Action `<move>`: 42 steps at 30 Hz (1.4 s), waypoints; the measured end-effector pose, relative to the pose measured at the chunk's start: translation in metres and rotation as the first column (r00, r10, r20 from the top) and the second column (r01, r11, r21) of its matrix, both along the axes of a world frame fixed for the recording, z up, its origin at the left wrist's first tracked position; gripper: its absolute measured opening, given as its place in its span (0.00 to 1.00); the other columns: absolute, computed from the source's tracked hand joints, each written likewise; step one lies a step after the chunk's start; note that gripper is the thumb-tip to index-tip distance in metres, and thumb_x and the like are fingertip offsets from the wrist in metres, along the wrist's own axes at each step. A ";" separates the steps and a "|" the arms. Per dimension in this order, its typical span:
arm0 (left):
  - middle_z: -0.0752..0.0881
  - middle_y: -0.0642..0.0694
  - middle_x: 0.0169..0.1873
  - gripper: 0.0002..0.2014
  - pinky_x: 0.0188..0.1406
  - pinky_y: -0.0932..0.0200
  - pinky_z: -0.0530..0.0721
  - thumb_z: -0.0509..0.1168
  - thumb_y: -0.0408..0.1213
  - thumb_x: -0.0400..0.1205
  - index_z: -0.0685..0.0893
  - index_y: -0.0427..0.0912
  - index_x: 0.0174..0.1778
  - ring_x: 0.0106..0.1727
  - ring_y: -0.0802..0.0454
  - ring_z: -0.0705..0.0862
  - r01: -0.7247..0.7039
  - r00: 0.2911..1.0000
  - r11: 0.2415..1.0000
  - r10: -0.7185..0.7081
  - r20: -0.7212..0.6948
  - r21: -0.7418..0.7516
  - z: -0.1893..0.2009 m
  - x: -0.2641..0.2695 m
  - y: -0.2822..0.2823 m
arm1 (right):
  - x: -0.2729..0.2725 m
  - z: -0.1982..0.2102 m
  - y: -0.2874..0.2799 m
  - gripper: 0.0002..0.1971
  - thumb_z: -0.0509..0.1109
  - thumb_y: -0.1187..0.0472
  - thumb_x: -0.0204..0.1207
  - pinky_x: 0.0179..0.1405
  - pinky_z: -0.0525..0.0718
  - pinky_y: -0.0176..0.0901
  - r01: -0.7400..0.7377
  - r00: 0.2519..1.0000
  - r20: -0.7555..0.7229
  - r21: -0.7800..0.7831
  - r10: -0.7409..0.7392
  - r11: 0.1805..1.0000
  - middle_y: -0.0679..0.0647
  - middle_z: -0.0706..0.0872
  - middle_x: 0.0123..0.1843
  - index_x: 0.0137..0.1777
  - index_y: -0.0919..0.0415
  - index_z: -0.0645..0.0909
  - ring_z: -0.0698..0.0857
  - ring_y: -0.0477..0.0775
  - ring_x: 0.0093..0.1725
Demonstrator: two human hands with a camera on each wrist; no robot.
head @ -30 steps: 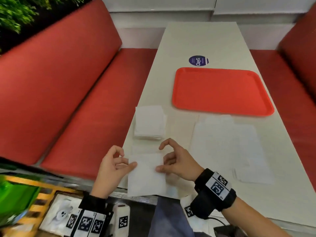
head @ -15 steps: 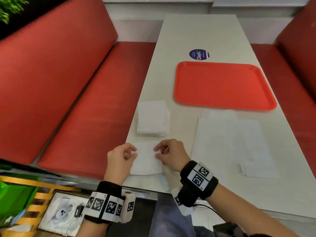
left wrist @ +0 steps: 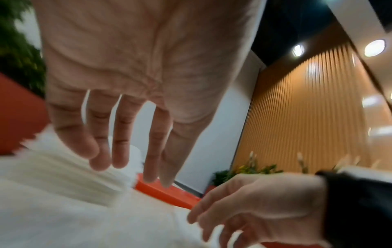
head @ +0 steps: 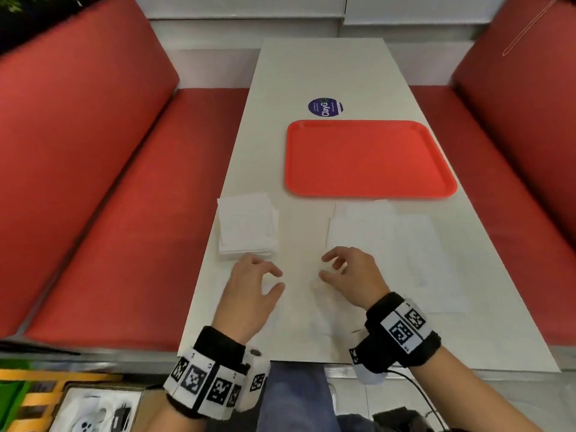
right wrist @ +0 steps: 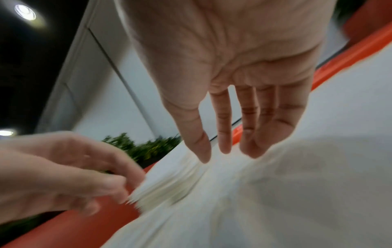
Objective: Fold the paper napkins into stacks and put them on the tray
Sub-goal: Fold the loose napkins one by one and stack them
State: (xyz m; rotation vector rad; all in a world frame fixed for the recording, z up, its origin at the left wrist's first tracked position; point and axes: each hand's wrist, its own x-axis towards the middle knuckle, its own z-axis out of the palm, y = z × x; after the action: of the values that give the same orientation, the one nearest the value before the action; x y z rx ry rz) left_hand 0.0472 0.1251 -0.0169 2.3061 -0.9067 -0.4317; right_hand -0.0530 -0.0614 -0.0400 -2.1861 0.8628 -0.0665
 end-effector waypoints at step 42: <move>0.90 0.38 0.38 0.08 0.47 0.53 0.85 0.70 0.33 0.81 0.90 0.31 0.39 0.43 0.45 0.88 -0.213 0.749 0.877 -0.137 -0.648 -0.431 0.005 -0.011 -0.097 | -0.059 0.026 -0.051 0.11 0.73 0.60 0.79 0.56 0.85 0.66 0.087 0.824 0.406 0.599 -0.395 0.796 0.64 0.92 0.49 0.54 0.67 0.89 0.90 0.66 0.53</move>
State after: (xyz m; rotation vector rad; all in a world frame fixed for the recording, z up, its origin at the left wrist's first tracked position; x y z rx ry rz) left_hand 0.0361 0.0285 -0.0122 1.5187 -0.5117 -0.8386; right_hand -0.1121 -0.1127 -0.0144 -1.3816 0.7325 -0.4571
